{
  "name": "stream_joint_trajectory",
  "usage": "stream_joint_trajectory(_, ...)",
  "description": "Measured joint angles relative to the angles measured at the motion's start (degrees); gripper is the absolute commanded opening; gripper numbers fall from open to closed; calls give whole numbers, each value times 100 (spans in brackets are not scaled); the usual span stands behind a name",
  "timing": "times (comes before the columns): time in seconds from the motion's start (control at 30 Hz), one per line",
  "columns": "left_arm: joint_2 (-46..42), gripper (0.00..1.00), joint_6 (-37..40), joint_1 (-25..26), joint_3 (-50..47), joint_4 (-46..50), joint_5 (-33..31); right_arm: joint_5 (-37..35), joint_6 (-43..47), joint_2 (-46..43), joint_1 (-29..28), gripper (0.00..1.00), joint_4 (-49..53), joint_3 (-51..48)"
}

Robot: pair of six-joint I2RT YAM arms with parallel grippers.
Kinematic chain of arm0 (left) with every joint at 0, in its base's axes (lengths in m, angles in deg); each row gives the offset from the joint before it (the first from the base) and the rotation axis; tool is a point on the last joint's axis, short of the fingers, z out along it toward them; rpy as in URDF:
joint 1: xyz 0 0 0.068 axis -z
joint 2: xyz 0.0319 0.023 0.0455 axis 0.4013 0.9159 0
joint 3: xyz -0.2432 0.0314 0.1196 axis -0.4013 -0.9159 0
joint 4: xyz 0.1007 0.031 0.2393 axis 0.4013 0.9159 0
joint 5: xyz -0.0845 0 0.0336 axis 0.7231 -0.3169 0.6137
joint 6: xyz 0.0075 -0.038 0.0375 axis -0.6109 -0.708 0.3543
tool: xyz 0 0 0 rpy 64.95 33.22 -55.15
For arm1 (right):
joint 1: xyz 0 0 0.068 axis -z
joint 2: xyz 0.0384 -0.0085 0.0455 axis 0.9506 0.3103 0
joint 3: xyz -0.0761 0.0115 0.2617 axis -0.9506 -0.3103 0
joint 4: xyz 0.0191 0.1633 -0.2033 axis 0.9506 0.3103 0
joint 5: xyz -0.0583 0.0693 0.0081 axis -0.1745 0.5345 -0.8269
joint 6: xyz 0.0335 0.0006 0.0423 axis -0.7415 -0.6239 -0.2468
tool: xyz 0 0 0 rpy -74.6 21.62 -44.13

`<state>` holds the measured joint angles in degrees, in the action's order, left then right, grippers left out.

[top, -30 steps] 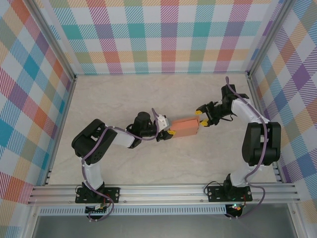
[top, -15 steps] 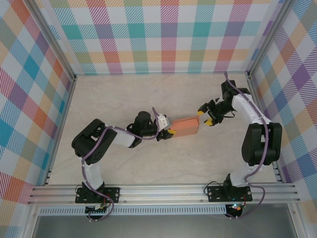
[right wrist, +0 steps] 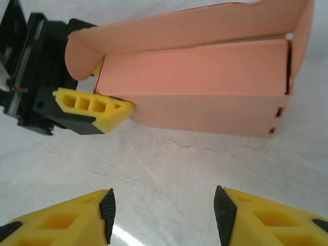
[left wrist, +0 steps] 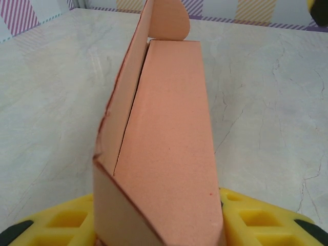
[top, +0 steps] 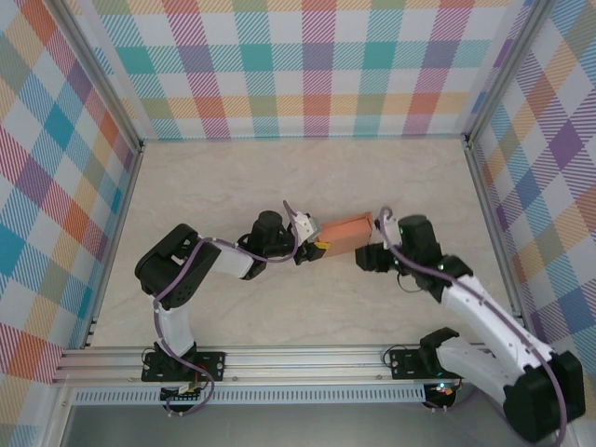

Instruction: Fold the paper box

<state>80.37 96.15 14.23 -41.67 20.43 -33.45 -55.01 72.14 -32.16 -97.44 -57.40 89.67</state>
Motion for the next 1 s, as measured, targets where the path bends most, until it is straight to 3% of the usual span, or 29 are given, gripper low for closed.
stream_joint_trajectory(0.13, -74, 46, -61, 229, -140, -111, -116, -170, 514, -149, -190, 68, -916, -426)
stream_joint_trajectory(0.27, -74, 47, -107, 330, -232, -280, -238, -382, 396, 63, -188, 87, -1123, -197)
stream_joint_trajectory(0.3, -74, 47, -107, 330, -247, -308, -284, -549, 162, 208, -162, 99, -890, 50)
stream_joint_trajectory(0.4, -74, 47, -103, 330, -249, -332, -431, -1043, -1279, 780, 96, 100, 444, 1344)
stream_joint_trajectory(0.5, -74, 48, -76, 330, -249, -348, -520, -942, -3110, 1370, 389, 100, 1513, 2651)
stream_joint_trajectory(0.7, -74, 48, 7, 330, -249, -350, -555, 15, -6566, 2166, 192, 100, 2437, 2955)
stream_joint_trajectory(0.83, -74, 48, 72, 330, -247, -348, -553, 122, -7608, 3257, 151, 100, 3499, 3930)
stream_joint_trajectory(1.0, -74, 48, 157, 330, -243, -343, -540, 306, -8358, 3733, 208, 100, 3558, 4225)
